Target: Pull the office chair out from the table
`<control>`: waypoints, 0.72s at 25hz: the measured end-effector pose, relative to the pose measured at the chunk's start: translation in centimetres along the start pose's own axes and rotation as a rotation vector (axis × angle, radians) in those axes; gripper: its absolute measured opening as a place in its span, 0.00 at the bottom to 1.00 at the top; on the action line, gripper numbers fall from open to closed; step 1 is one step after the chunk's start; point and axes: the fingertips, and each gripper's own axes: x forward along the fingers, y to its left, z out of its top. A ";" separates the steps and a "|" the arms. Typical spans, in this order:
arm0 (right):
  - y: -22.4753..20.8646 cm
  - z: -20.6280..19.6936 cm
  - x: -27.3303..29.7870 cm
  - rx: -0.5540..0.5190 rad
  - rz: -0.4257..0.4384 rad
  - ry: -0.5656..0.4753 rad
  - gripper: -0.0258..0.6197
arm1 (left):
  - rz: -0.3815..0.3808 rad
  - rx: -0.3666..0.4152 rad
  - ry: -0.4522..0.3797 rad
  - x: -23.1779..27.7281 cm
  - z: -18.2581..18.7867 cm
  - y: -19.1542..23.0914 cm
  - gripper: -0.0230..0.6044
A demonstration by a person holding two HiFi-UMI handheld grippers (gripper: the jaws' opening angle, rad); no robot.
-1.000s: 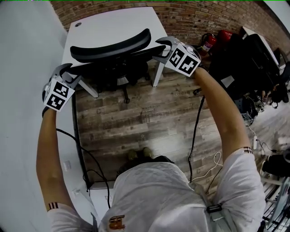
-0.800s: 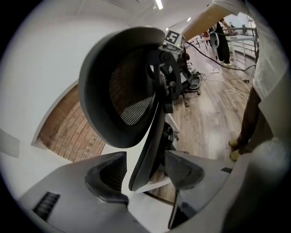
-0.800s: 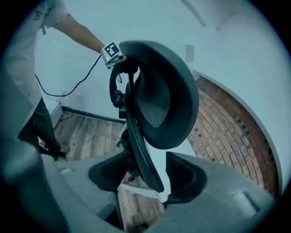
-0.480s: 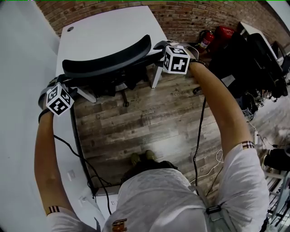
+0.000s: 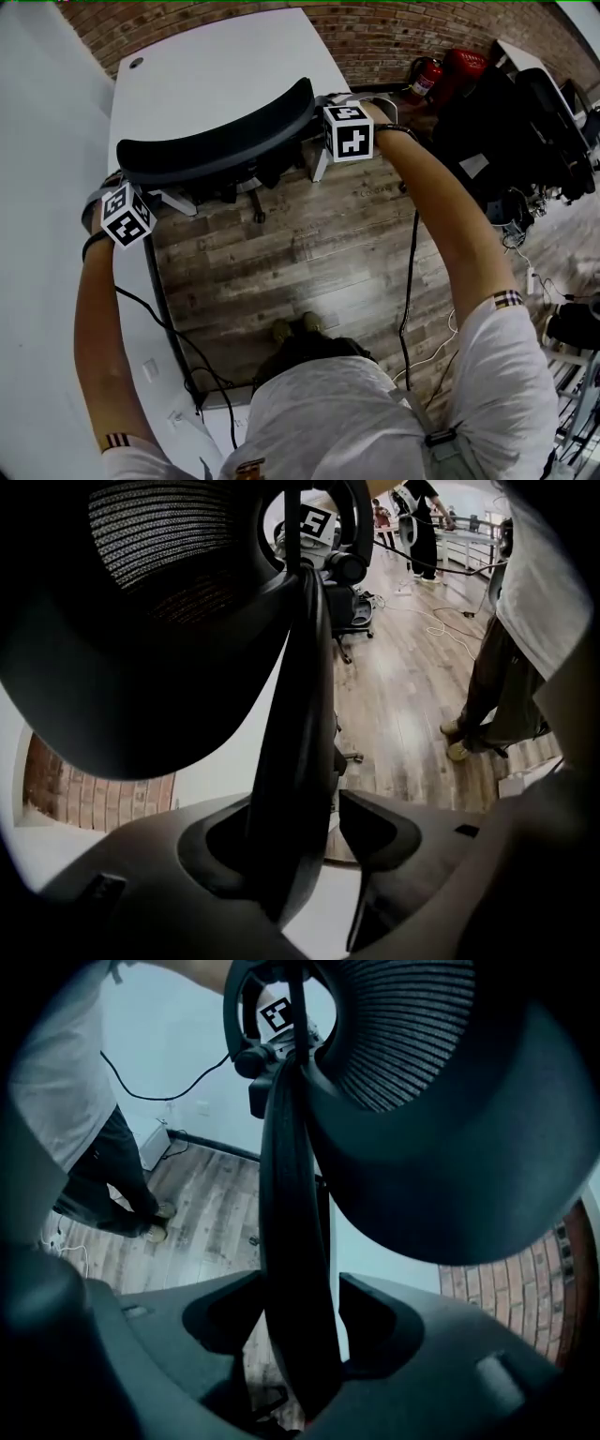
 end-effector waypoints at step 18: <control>0.7 1.0 0.6 -0.057 -0.058 -0.024 0.19 | 0.078 0.051 0.000 0.6 0.0 0.1 0.16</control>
